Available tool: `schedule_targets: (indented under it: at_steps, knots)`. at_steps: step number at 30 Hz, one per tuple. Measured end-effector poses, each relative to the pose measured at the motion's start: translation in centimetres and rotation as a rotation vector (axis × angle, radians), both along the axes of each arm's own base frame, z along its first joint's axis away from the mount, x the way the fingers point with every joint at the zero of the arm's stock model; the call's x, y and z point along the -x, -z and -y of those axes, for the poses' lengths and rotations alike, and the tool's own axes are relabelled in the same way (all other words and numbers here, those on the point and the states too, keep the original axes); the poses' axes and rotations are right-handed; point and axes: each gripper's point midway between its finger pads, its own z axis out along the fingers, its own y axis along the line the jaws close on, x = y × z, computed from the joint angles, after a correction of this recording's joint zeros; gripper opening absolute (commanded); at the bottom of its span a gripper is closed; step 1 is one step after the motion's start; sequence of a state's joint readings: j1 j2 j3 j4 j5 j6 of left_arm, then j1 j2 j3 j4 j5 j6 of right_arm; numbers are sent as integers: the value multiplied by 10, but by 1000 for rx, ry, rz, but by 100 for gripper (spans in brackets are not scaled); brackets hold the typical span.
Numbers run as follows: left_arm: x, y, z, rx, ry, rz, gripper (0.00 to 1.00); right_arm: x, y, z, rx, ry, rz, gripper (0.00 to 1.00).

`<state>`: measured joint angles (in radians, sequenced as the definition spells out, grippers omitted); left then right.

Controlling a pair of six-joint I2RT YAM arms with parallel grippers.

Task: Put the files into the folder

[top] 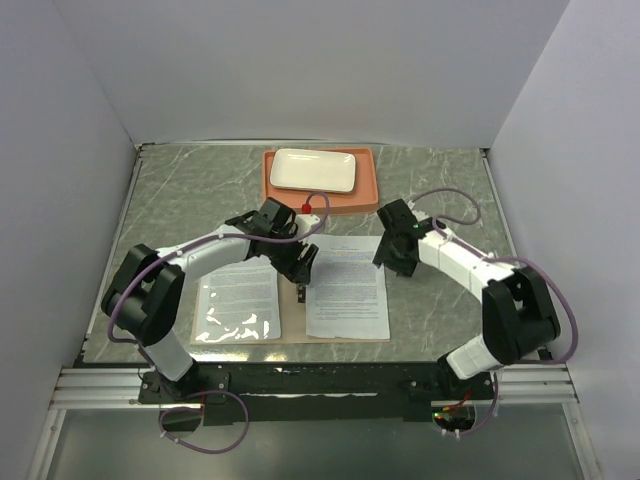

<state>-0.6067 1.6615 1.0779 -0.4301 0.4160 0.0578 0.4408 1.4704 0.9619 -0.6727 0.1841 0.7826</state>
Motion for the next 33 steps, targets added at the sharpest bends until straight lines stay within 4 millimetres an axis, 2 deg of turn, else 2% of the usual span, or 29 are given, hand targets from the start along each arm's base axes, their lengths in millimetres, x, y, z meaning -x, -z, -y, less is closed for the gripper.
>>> schedule_targets:
  at_steps: [6, 9, 13, 23, 28, 33]
  knots:
    - [5, 10, 4, 8, 0, -59, 69, -35, 19, 8, 42, 15, -31, 59]
    - [6, 11, 4, 12, -3, -70, 69, -44, 27, 6, 45, 10, -38, 59]
    - [7, 10, 6, 25, -2, -79, 69, -46, 36, 2, 33, 2, -52, 58]
    - [6, 18, 8, 22, -1, -90, 69, -52, 36, -7, -7, -7, -35, 58]
    - [4, 17, 9, 26, -1, -84, 68, -50, 46, -12, -5, -16, -54, 58]
    - [5, 17, 9, 27, 0, -85, 68, -50, 46, -16, -2, -22, -50, 58]
